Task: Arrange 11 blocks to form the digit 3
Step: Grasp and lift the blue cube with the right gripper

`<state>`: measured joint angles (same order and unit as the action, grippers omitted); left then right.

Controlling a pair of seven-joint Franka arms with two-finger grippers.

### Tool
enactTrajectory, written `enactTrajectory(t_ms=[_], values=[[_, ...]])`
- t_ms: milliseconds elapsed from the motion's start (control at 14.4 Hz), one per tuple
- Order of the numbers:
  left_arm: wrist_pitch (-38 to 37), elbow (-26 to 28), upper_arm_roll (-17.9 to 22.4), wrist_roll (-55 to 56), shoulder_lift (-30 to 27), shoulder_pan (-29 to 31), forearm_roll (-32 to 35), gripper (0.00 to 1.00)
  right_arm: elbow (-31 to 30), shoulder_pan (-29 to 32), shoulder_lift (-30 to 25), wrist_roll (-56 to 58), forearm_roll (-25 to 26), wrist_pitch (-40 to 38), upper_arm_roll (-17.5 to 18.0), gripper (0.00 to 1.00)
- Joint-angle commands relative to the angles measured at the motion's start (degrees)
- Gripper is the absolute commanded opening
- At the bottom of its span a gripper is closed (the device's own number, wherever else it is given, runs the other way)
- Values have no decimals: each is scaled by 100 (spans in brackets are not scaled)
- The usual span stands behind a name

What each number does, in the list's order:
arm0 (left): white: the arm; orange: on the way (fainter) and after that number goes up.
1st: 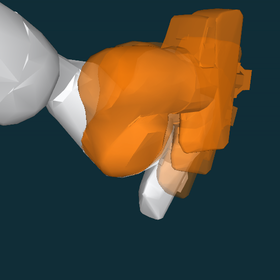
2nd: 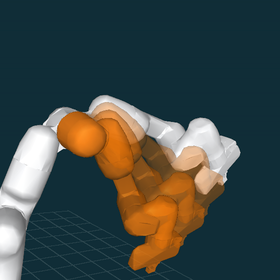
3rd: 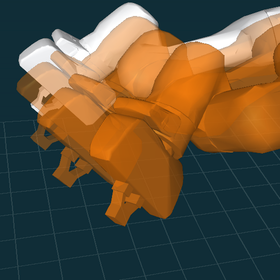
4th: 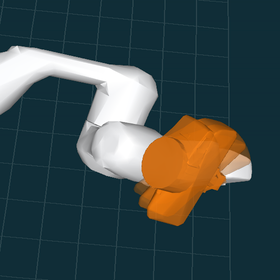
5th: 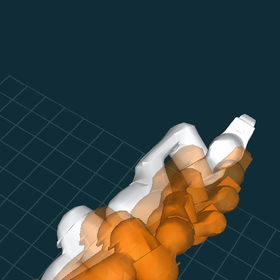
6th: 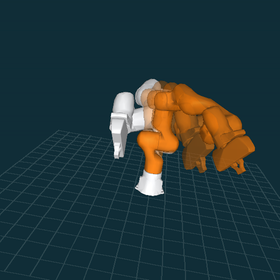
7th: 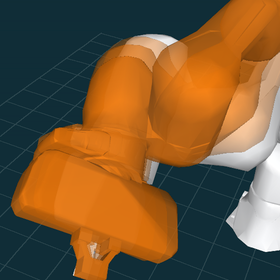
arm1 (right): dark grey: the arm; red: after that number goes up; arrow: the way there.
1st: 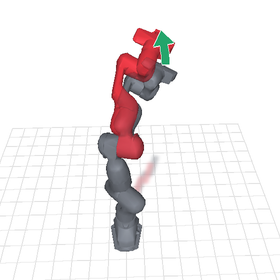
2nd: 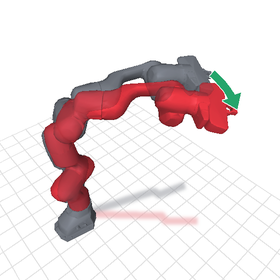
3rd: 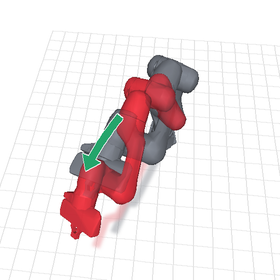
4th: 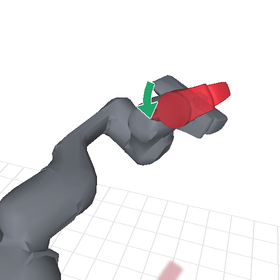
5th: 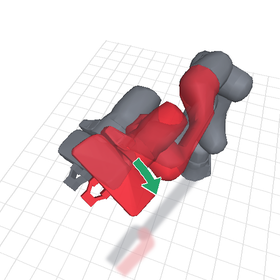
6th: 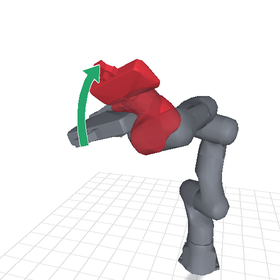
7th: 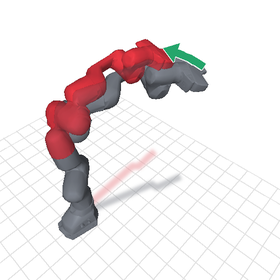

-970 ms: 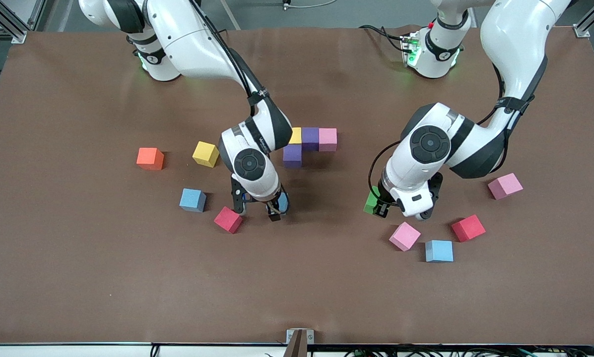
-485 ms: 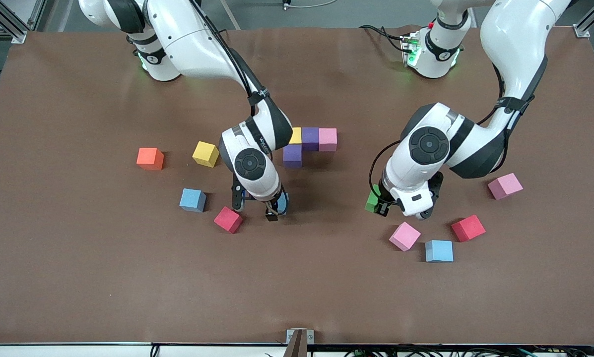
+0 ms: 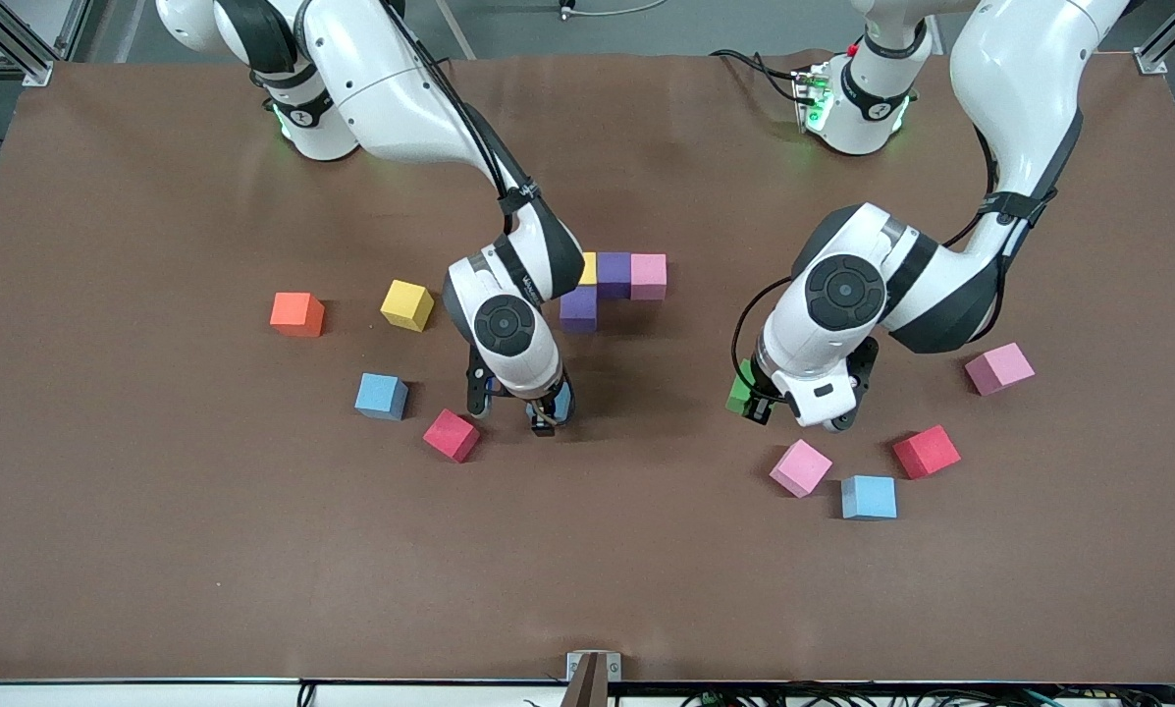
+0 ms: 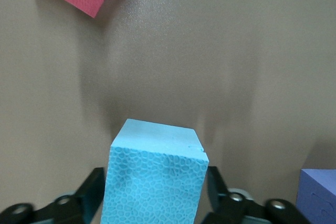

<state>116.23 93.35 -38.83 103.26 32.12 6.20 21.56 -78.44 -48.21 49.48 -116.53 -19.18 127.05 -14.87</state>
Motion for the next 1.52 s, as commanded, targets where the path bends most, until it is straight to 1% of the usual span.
enactTrajectory(t_ms=[0, 69, 139, 208, 277, 416, 762, 832, 970, 1040, 1109, 1178, 1317, 1455], values=[[-136, -1, -63, -87, -83, 56, 41, 17, 101, -4, -17, -45, -41, -49, -16, 15], [-136, -10, -63, -87, -83, 56, 50, 16, 101, -4, -17, -37, -41, -66, -16, 2], [-136, -18, -63, -87, -83, 74, 50, 16, 101, 22, -26, -28, -33, -58, -16, 1], [-136, -18, -54, -87, -83, 74, 50, 16, 110, -13, -26, 155, 54, -57, -16, 1], [-136, -45, -54, -87, -83, 74, 50, 16, 110, -22, -52, 618, 142, -49, 1, 1], [-136, -106, -54, -78, -74, 74, 50, 16, 118, -101, -113, 1471, 117, -49, 1, 1], [-136, -124, -54, -78, -83, 74, 50, 17, 241, -259, -131, 3159, 134, -22, 2, 1], [-136, -124, -54, -78, -74, 74, 50, 16, 259, -294, -131, 3807, 152, -31, 1, 1], [-136, -124, -54, -78, -83, 74, 50, 16, 259, -338, -140, 5492, 152, -57, 1, 1], [-136, -124, -54, -78, -74, 74, 50, 16, 250, -382, -149, 5979, 161, -75, 1, 1], [-136, -124, -54, -78, -74, 74, 50, 16, 250, -434, -157, 6149, 195, -66, -7, 0], [-136, -124, -54, -78, -74, 74, 50, 16, 242, -539, -157, 6308, 309, -66, -25, 0], [-136, -124, -54, -70, -83, 65, 50, 17, 224, -584, -201, 7035, 695, -162, -25, 1], [-136, -133, -63, -43, -83, 65, 41, 16, 224, -584, -289, 7721, 741, -653, -34, 1]])
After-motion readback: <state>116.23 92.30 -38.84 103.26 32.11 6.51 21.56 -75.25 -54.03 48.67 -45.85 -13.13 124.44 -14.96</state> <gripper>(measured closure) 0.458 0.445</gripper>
